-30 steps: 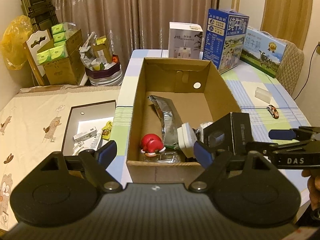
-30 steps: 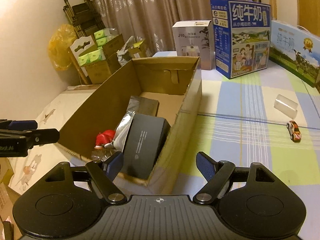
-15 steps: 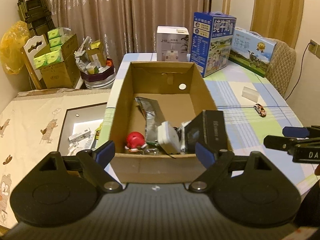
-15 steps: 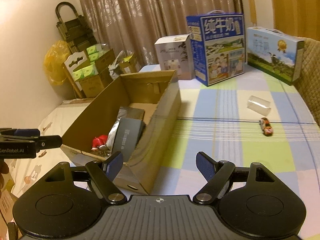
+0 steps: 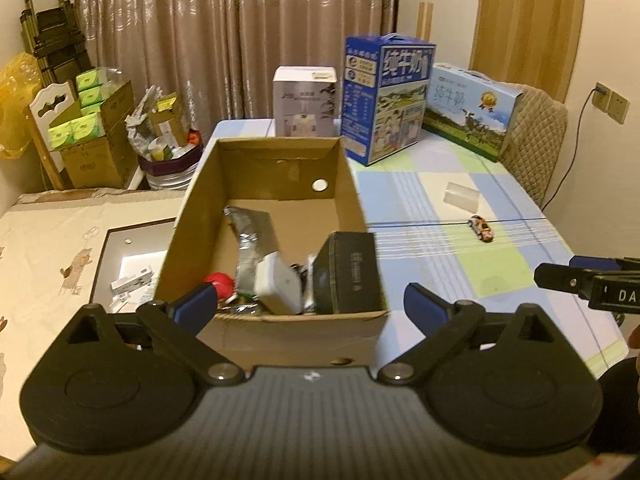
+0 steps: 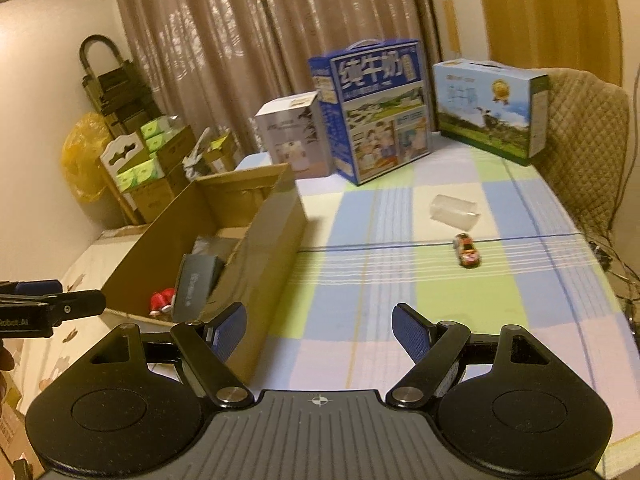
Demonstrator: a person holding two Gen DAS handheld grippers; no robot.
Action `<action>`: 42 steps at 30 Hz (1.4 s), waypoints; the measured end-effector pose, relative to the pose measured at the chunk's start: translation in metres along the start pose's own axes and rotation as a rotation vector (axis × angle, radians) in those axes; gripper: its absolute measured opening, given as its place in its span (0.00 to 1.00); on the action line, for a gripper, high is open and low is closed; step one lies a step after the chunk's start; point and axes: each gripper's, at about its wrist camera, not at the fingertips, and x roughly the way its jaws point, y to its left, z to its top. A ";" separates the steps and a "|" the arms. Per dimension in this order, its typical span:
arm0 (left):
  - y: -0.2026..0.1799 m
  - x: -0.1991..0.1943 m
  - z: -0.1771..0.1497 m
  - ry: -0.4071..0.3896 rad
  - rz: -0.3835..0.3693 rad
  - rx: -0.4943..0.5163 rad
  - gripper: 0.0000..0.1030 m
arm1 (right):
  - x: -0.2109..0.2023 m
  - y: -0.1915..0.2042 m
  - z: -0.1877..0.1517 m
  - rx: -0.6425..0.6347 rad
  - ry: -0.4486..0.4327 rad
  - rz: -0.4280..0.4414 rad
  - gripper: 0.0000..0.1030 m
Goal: Organize objects
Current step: 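Withdraw both open tools from the box toward the toy car and plastic cup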
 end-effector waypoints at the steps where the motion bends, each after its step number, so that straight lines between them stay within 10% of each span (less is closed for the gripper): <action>1: -0.004 0.000 0.001 -0.004 -0.002 0.004 0.97 | -0.003 -0.003 0.000 0.004 -0.003 -0.006 0.75; 25: -0.109 0.038 0.033 -0.053 -0.138 0.048 0.99 | -0.033 -0.111 -0.006 0.111 -0.038 -0.142 0.75; 42: -0.168 0.175 0.063 -0.017 -0.152 0.047 0.99 | 0.042 -0.175 0.020 0.103 -0.061 -0.168 0.75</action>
